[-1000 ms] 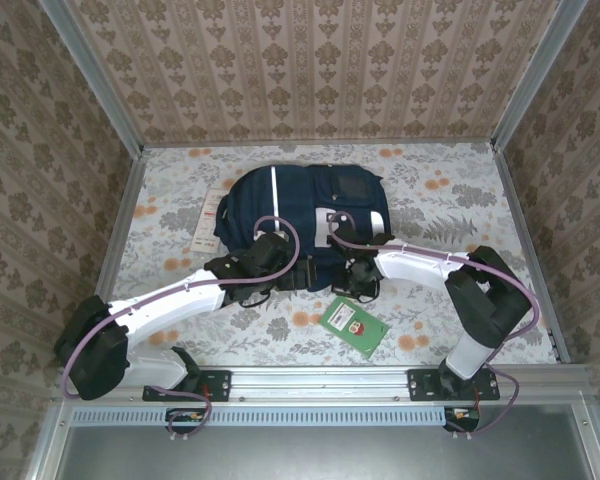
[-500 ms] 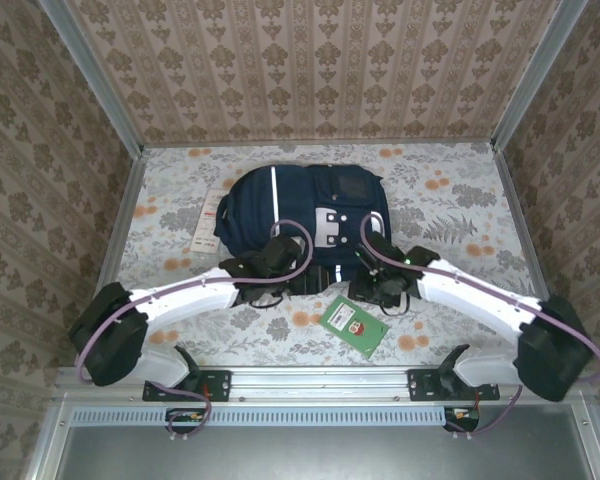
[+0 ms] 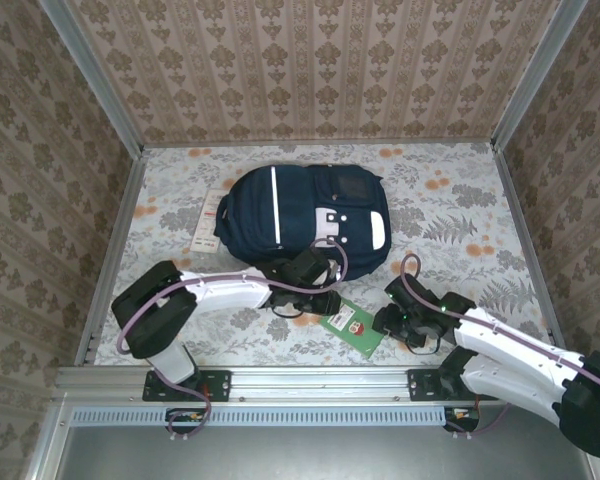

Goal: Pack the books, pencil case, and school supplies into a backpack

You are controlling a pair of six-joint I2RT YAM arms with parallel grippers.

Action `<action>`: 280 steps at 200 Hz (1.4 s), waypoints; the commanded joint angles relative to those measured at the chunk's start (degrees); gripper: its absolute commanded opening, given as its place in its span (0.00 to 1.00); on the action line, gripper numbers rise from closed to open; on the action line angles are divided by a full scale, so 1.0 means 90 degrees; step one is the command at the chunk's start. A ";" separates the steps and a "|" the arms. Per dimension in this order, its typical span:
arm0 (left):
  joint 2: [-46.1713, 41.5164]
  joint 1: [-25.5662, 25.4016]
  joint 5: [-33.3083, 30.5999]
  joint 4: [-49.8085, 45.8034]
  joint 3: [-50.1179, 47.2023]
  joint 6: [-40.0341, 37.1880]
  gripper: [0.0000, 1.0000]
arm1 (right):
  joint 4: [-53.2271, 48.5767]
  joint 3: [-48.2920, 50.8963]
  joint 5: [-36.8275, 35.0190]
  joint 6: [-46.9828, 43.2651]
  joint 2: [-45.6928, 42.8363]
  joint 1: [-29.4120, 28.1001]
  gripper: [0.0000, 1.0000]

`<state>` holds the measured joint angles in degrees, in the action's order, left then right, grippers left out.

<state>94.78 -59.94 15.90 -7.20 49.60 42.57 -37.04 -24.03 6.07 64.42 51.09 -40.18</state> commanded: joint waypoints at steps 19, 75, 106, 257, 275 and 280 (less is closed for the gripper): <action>0.0101 -0.0095 -0.0063 -0.0352 0.0110 -0.0139 0.33 | 0.0603 0.0334 0.0322 0.0480 -0.0048 -0.0168 0.53; -0.0206 -0.0205 -0.0457 -0.0783 0.0273 -0.0222 0.37 | 0.1224 0.0542 0.0478 0.0604 0.0173 -0.0262 0.54; -0.0611 -0.0159 -0.0621 -0.0821 0.0261 -0.0199 0.37 | 0.1224 0.0522 0.0503 0.0558 0.0207 -0.0260 0.53; 0.0248 -0.0075 0.0128 -0.0071 -0.0098 0.0145 0.31 | 0.1890 0.0020 0.0665 0.0672 0.0727 -0.0725 0.49; 0.0185 0.0003 0.0254 0.0128 -0.0202 0.0262 0.30 | 0.2174 -0.0086 0.0739 0.0648 0.0643 -0.0728 0.48; 0.0161 0.0027 0.0293 0.0188 -0.0239 0.0292 0.30 | 0.2280 -0.0094 0.0751 0.0653 0.0607 -0.0715 0.48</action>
<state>96.51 -60.12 14.98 -9.52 49.36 42.76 -26.39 -22.41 8.21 69.49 57.17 -45.65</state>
